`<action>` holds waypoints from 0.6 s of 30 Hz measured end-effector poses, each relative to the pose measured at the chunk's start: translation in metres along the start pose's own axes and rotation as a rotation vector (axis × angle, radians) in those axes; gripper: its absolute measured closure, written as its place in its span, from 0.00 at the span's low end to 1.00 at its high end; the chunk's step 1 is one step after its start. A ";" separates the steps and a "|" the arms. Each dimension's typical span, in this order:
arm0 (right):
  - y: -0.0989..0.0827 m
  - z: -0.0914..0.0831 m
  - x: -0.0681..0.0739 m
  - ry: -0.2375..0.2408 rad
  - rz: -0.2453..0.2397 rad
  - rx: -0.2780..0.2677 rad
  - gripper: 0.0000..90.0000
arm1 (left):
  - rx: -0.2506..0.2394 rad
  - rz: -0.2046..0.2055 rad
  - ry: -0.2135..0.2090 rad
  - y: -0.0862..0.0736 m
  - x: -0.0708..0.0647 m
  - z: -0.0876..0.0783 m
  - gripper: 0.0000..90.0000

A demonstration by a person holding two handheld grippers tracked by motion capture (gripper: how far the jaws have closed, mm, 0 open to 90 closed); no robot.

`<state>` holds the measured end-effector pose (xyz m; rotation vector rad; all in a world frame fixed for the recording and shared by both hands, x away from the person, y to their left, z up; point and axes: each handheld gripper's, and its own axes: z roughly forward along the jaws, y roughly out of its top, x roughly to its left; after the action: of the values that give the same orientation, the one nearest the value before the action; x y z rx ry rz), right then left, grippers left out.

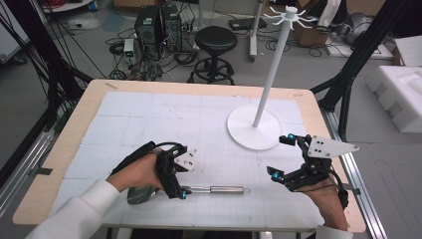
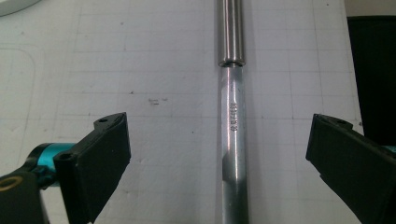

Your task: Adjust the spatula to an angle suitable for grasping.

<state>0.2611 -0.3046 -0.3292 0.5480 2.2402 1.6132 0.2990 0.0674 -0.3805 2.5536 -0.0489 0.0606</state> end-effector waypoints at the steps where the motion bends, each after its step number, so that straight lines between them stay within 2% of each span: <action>1: 0.000 0.000 0.000 0.001 0.001 -0.001 0.00 | -0.001 0.005 -0.009 0.000 0.000 0.002 0.12; 6: 0.000 0.000 0.000 0.003 0.002 -0.007 0.00 | 0.046 0.003 -0.037 -0.002 -0.001 0.017 0.18; 8: 0.000 0.001 0.001 0.007 0.003 -0.005 0.00 | 0.075 0.015 -0.040 -0.002 -0.002 0.022 0.19; 12: 0.000 0.002 0.001 0.011 -0.001 -0.008 0.00 | 0.107 0.026 -0.062 -0.001 -0.003 0.030 0.29; 14: 0.000 0.002 0.001 0.011 0.003 -0.012 0.00 | 0.123 0.031 -0.054 -0.001 -0.003 0.032 0.31; 18: 0.000 0.002 0.001 0.014 -0.002 -0.010 0.00 | 0.125 0.019 -0.064 -0.002 -0.001 0.033 0.40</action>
<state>0.2611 -0.3024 -0.3302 0.5331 2.2408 1.6315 0.2996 0.0508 -0.4086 2.6798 -0.0962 -0.0108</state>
